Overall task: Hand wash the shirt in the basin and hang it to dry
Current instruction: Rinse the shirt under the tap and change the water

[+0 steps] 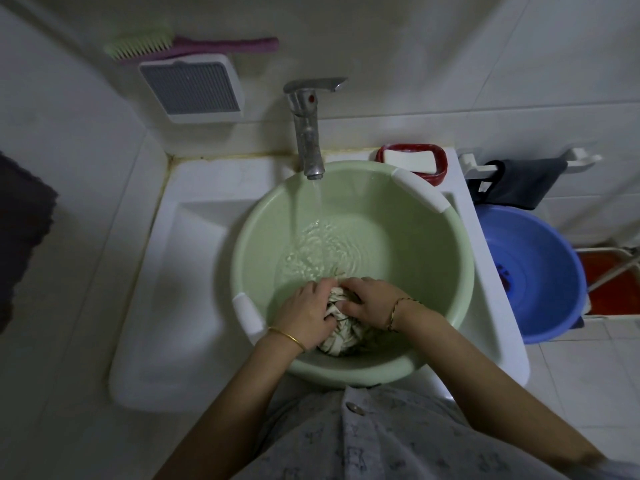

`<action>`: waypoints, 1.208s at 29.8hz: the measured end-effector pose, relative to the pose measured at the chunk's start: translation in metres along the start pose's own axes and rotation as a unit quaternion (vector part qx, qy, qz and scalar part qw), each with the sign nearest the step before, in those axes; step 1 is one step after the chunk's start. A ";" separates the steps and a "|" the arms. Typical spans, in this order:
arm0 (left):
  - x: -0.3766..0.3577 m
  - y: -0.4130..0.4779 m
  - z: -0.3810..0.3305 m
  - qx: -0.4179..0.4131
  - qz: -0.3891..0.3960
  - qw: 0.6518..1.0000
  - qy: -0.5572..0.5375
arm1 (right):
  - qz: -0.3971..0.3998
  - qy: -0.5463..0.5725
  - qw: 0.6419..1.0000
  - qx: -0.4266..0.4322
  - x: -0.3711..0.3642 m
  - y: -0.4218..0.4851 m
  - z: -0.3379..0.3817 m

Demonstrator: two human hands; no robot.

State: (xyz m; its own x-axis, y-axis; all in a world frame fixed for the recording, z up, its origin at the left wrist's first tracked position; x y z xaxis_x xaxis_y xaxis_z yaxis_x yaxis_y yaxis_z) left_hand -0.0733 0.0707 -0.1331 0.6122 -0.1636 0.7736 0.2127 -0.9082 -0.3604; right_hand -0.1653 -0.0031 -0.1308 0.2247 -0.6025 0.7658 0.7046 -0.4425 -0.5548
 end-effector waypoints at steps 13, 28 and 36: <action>0.000 0.000 0.000 0.001 -0.002 1.000 0.004 | -0.001 0.001 1.000 0.005 0.000 -0.001 0.001; -0.001 0.001 0.001 -0.001 -0.008 1.000 0.001 | -0.003 0.001 1.000 0.000 0.002 -0.002 0.001; 0.000 0.000 0.000 -0.002 -0.007 1.000 0.003 | -0.004 0.005 1.000 -0.002 0.001 -0.001 0.000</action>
State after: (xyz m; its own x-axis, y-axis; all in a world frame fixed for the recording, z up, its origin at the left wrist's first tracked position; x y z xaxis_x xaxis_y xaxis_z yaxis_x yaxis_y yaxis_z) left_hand -0.0739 0.0704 -0.1334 0.6042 -0.1526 0.7821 0.2180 -0.9124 -0.3464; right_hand -0.1656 -0.0029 -0.1294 0.2134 -0.6052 0.7670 0.7030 -0.4500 -0.5507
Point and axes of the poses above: each hand's wrist, its own y-axis towards the middle knuckle, its own x-axis out of the back of the hand, z = x × y, the point moved 6 cm from there along y, towards the middle knuckle, and after that the axes turned 8 degrees about -y, right-handed, at the moved point
